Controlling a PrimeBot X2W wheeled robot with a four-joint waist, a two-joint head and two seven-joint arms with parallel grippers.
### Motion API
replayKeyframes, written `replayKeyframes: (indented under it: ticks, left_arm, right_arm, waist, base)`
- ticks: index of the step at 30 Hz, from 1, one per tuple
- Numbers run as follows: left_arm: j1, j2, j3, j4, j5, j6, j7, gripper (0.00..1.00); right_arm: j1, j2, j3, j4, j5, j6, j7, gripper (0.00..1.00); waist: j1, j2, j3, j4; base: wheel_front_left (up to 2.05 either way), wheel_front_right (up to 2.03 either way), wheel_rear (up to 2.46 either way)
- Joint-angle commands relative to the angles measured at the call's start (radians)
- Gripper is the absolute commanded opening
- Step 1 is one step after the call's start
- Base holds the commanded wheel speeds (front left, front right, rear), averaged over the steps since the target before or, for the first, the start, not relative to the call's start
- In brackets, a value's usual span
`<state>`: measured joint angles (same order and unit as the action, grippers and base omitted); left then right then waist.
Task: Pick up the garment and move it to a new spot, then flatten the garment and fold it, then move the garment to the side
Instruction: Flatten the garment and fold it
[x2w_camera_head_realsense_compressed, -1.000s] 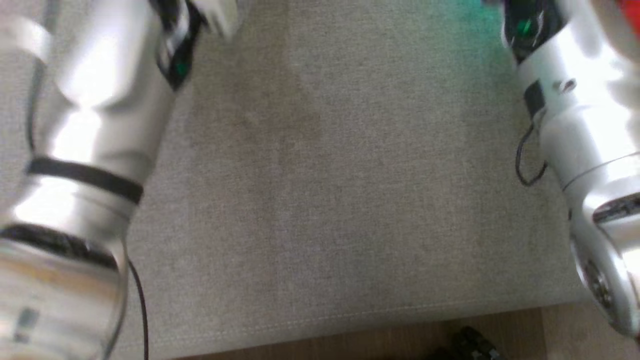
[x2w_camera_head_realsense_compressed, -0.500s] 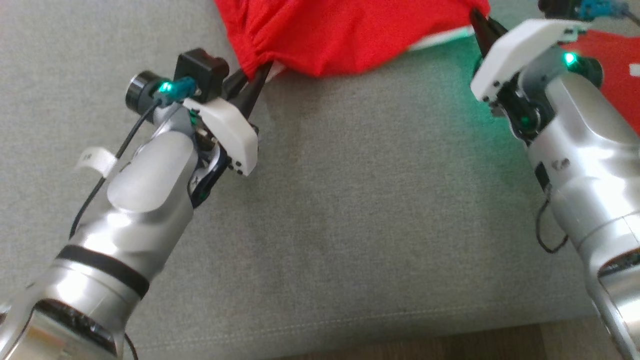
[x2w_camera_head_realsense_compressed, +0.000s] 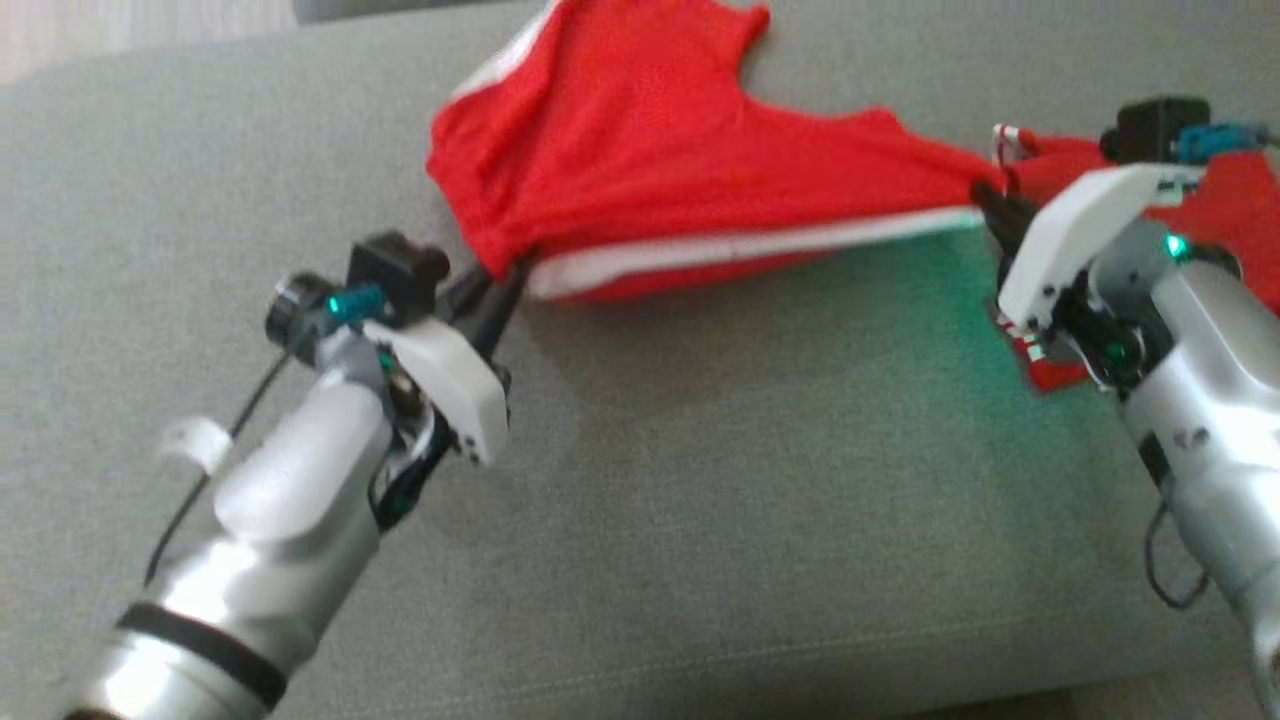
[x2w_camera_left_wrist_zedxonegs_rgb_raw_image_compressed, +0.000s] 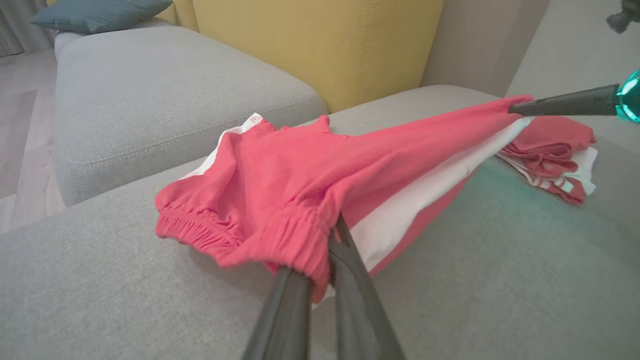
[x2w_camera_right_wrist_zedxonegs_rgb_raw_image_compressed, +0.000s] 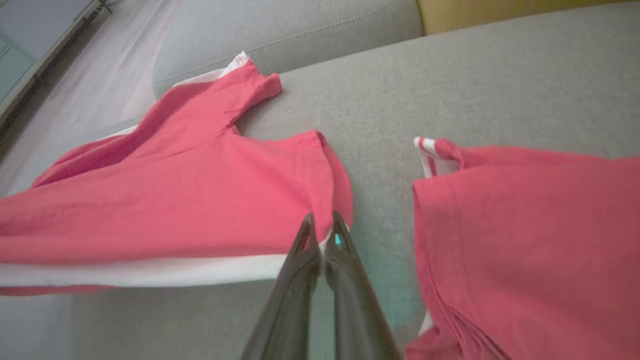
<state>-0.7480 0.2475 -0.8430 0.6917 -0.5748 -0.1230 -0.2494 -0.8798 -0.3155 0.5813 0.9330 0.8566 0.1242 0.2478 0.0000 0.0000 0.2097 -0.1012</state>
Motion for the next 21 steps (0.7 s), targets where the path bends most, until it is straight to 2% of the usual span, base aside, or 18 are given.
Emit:
replayKeyframes:
  ticks: [1,9,21]
  left_arm:
    - [0.001,0.042,0.025,-0.042,-0.011,0.004,-0.011,0.0]
    - [0.161,0.096,-0.025,-0.191,-0.023,0.025,0.039,0.0]
    - [0.381,0.189,-0.102,-0.515,-0.046,0.103,0.181,0.0]
  right_arm:
    - [0.022,-0.031,0.016,-0.05,0.02,0.007,0.028,0.0]
    - [0.168,-0.156,0.042,-0.168,0.086,0.007,0.201,0.0]
    - [0.393,-0.314,-0.015,-0.377,0.126,0.007,0.443,0.0]
  waist:
    - [0.0,0.0,-0.043,0.003]
    - [0.0,0.0,-0.135,0.017]
    - [0.0,0.0,-0.214,0.029]
  base:
    - [0.0,0.0,0.0]
    - [0.0,0.0,0.0]
    - [0.0,0.0,0.0]
